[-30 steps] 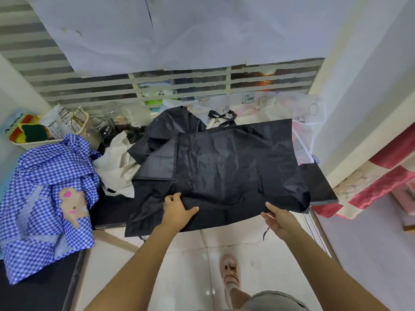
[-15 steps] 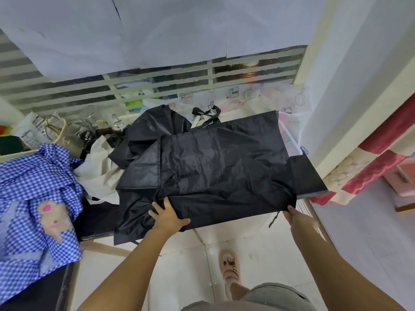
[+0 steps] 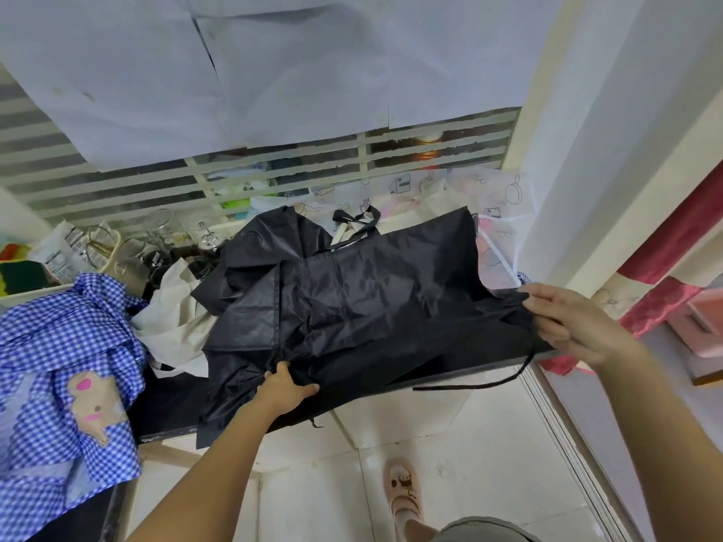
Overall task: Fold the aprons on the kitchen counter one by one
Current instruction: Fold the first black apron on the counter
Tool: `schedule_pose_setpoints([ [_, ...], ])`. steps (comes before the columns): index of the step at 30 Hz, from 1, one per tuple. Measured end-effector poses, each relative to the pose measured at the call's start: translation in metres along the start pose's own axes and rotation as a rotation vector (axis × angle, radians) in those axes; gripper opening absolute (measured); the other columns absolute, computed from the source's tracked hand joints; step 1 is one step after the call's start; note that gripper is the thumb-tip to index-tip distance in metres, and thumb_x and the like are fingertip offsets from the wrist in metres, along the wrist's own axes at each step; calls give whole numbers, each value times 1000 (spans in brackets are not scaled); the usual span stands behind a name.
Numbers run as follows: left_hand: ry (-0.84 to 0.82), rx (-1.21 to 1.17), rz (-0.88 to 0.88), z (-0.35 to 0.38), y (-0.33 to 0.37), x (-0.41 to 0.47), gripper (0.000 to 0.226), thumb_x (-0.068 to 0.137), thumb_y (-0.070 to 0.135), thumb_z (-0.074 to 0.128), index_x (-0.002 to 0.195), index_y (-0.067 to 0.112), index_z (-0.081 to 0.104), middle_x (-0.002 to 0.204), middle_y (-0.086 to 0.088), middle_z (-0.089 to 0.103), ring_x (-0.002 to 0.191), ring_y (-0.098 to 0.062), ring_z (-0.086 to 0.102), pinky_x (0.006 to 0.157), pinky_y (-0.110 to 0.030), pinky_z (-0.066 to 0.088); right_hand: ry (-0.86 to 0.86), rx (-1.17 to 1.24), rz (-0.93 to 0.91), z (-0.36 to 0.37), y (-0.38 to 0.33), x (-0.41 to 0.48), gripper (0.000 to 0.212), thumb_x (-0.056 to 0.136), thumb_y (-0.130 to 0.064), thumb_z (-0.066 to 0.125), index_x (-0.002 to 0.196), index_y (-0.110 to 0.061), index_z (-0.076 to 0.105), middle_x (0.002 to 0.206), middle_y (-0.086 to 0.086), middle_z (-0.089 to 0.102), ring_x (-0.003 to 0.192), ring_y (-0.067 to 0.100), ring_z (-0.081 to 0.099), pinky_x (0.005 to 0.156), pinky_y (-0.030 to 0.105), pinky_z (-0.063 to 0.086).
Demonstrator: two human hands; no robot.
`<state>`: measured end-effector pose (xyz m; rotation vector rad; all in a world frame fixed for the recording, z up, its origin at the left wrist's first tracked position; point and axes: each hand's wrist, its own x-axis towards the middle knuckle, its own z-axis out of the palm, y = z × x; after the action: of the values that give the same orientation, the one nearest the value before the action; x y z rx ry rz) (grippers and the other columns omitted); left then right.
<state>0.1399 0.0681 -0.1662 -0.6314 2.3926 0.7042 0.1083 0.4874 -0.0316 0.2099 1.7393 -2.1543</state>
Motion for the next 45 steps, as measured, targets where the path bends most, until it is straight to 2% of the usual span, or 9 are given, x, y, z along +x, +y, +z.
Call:
schedule_pose_setpoints([
  [6,-53,-26,38,-10,-1,-3,81,88,43,65,146,8,22,146,-15,38,131,-31,42,102,-35,37,-22,-413,63,4,-40,-3,21,96,-14,51,82,0,53,45,-1,32,32,3,35,32,8,27],
  [9,-43,0,48,-7,1,-3,79,89,45,61,147,8,21,147,-18,35,131,-33,41,104,-37,37,220,-228,-22,-3,-16,1,18,98,-6,48,81,-4,55,65,5,57,63,11,70,58,16,56],
  [15,-40,82,-33,3,12,-5,88,86,48,63,146,9,11,151,-26,15,136,-41,28,111,-45,30,350,-395,-144,-24,31,1,11,83,-2,70,91,-8,68,84,15,65,85,23,64,84,29,55],
  [19,-20,131,-43,8,14,-6,83,86,46,63,142,10,14,150,-28,11,133,-44,31,110,-46,31,483,-370,-121,-29,38,3,14,81,-15,74,80,-1,73,76,8,70,72,18,65,69,18,52],
  [23,30,135,-26,2,16,-3,68,89,43,59,139,9,27,143,-24,34,127,-37,41,105,-41,38,658,-514,-20,-46,66,9,37,88,-23,66,70,9,61,65,11,57,67,25,52,60,29,38],
  [29,353,33,187,-7,12,-7,35,92,27,60,126,18,56,123,-13,53,115,-32,48,97,-37,41,545,-651,-173,-5,83,42,20,83,-16,73,101,-14,66,102,-1,65,98,16,58,90,31,45],
  [36,508,277,618,-16,9,5,57,79,16,75,133,19,56,136,-2,54,123,-25,47,103,-45,42,100,-881,-295,67,67,134,42,87,-7,66,126,-20,58,133,-8,51,107,9,52,89,18,40],
  [40,638,291,391,-51,19,25,71,83,23,72,145,15,39,151,-15,35,139,-36,31,109,-53,30,92,-916,-387,90,41,181,46,87,-7,64,130,-22,55,133,-7,51,82,5,59,75,4,40],
  [45,669,138,-9,-102,30,47,72,96,36,49,153,12,12,159,-18,6,146,-38,6,115,-53,12,116,-1122,-294,97,14,233,46,86,-16,69,128,-18,50,128,1,52,87,18,59,85,29,44],
])
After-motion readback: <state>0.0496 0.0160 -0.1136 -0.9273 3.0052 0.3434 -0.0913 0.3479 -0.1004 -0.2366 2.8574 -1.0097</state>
